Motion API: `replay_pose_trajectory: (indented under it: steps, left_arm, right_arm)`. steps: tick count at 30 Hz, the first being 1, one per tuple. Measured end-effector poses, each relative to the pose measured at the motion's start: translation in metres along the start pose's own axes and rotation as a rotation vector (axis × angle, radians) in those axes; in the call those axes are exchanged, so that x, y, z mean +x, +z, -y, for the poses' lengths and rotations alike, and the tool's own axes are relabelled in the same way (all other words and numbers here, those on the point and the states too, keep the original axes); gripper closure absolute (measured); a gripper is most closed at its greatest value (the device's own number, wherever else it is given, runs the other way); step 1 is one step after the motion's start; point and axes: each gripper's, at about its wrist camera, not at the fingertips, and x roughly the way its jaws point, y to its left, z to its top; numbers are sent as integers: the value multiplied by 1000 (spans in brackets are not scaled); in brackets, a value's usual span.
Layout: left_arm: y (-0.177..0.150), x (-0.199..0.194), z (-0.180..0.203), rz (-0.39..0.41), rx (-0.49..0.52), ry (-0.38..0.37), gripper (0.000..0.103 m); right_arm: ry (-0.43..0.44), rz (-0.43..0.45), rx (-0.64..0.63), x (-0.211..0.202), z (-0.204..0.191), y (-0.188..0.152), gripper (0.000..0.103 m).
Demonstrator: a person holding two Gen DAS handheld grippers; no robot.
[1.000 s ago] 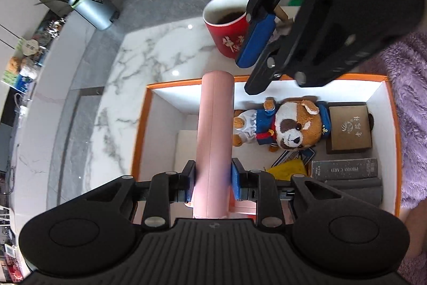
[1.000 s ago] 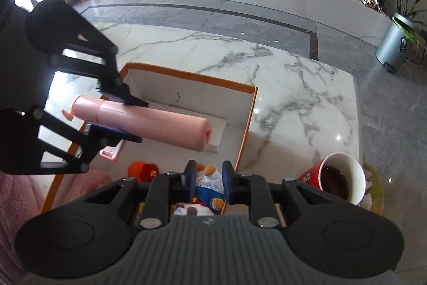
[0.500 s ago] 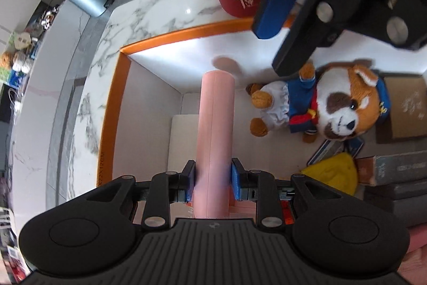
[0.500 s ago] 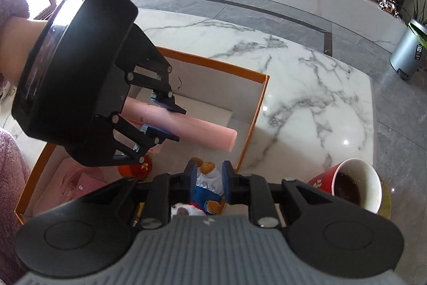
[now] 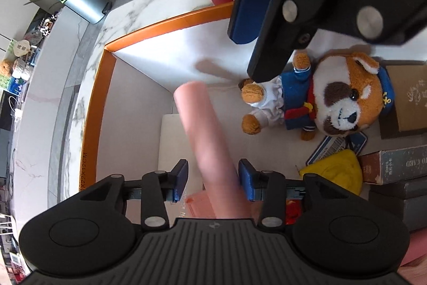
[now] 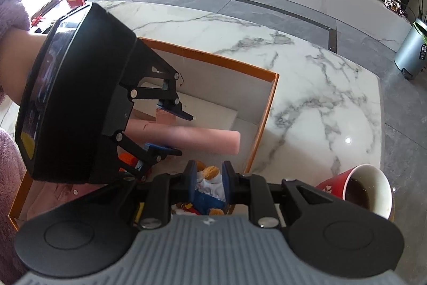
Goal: Organize objects
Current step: 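Carry the pink selfie stick over the orange box with the left gripper, then lower the selfie stick into the box and open the left gripper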
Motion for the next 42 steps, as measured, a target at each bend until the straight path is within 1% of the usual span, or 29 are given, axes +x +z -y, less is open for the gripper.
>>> replay_pose_trajectory:
  steps: [3, 7, 12, 17, 19, 21, 24, 27, 28, 30, 32, 33, 35, 36, 38, 40, 42]
  left_arm:
    - [-1, -2, -2, 5, -8, -12, 52]
    - [-3, -12, -5, 20, -28, -5, 48]
    - [-7, -39, -12, 42, -87, 9, 48]
    - [-13, -81, -8, 73, -149, 41, 46]
    - [-17, -100, -2, 86, -167, 64, 44]
    - [-20, -119, 4, 97, -198, 91, 42]
    - [-26, -149, 13, 137, -262, 115, 41]
    - [-35, -181, 19, 199, -379, 144, 40]
    - [-38, -191, 23, 220, -412, 157, 38]
    - [-44, -210, 31, 261, -475, 206, 28]
    - [-49, -225, 40, 287, -516, 259, 25]
    - [-52, -231, 46, 291, -539, 287, 20]
    - [-58, -241, 58, 303, -578, 360, 19]
    - [-62, -246, 65, 323, -602, 392, 19]
    - [-70, -253, 77, 358, -666, 431, 19]
    - [-78, -259, 88, 395, -758, 463, 16]
    - [-86, -262, 102, 452, -825, 496, 16]
  right_arm:
    - [-3, -4, 2, 0, 0, -1, 81]
    - [3, -8, 11, 0, 0, -2, 81]
    - [4, -4, 12, -8, -5, -2, 81]
    - [-3, 13, -5, -27, -17, -4, 80]
    - [-10, 22, -17, -36, -24, -6, 78]
    - [-16, 38, -24, -47, -31, -8, 70]
    - [-22, 57, -34, -64, -44, -12, 69]
    - [-30, 85, -41, -82, -58, -17, 67]
    - [-31, 97, -41, -88, -62, -20, 65]
    - [-44, 123, -36, -101, -73, -25, 52]
    - [-66, 149, -43, -113, -87, -32, 48]
    - [-74, 163, -47, -118, -94, -36, 45]
    - [-90, 191, -46, -127, -108, -45, 39]
    - [-94, 204, -39, -131, -113, -50, 39]
    - [-101, 234, -16, -137, -123, -61, 39]
    - [-116, 265, 5, -140, -131, -72, 36]
    - [-135, 301, 32, -142, -139, -85, 31]
